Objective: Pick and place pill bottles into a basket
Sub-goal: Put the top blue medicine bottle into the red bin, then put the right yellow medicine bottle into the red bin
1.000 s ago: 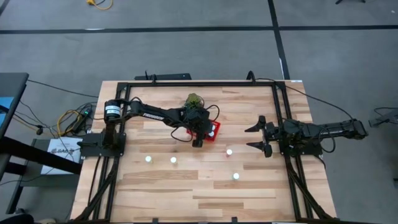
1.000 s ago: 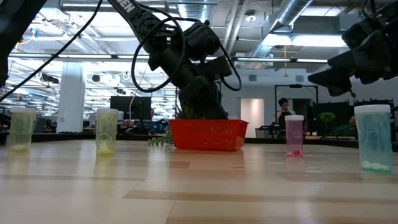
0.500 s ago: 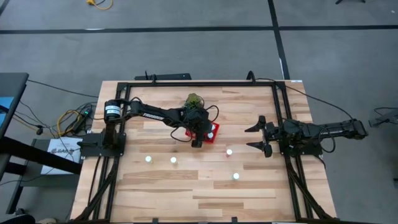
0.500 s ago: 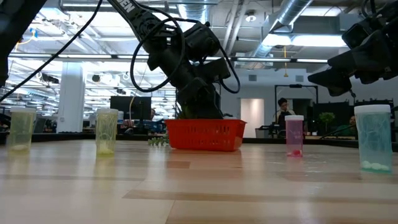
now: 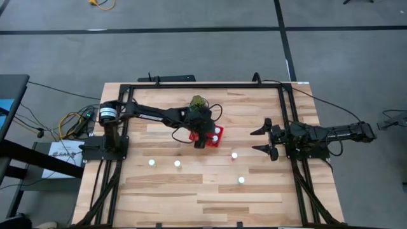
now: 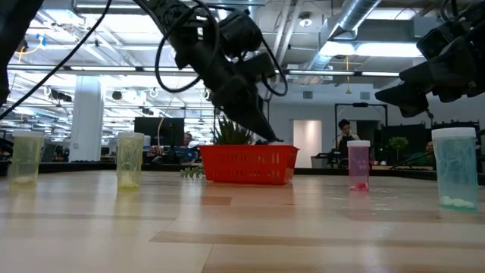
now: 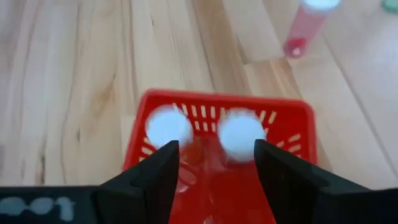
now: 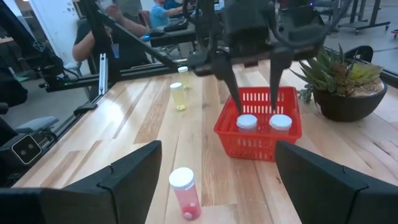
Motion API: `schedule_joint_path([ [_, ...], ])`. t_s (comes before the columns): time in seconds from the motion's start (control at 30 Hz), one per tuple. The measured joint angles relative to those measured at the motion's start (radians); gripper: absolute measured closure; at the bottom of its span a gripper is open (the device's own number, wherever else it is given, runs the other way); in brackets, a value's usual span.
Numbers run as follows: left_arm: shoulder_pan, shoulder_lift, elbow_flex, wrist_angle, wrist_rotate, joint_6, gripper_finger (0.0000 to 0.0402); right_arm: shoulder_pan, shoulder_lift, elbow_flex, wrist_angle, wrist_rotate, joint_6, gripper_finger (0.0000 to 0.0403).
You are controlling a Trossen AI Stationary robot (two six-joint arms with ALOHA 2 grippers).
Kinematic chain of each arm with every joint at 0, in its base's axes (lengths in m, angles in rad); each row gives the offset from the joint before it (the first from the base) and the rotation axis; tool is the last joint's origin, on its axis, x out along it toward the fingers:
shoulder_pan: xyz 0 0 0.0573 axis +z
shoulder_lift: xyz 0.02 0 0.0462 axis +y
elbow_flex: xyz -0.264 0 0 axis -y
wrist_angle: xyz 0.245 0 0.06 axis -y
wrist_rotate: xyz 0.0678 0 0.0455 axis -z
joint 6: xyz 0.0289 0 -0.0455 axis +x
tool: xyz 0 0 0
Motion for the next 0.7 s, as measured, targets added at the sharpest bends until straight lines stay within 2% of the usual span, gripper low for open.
schedule_joint_path([
  [0.23, -0.002, -0.034, 0.001, -0.139, 0.008, -0.001, 0.0203, 0.0, 0.0, 0.0, 0.0, 0.0, 0.0, 0.0097],
  [0.43, -0.033, -0.049, -0.001, -0.277, 0.076, -0.013, 0.0203, 0.0, 0.0, 0.0, 0.0, 0.0, 0.0, 0.0097],
  [0.6, -0.103, -0.107, -0.001, -0.349, -0.014, 0.014, 0.0203, 0.0, -0.001, 0.0, 0.0, 0.0, 0.0, 0.0097],
  [0.7, -0.125, -0.162, -0.001, -0.324, -0.083, 0.032, 0.0203, 0.0, 0.0, 0.0, 0.0, 0.0, 0.0, 0.0097],
])
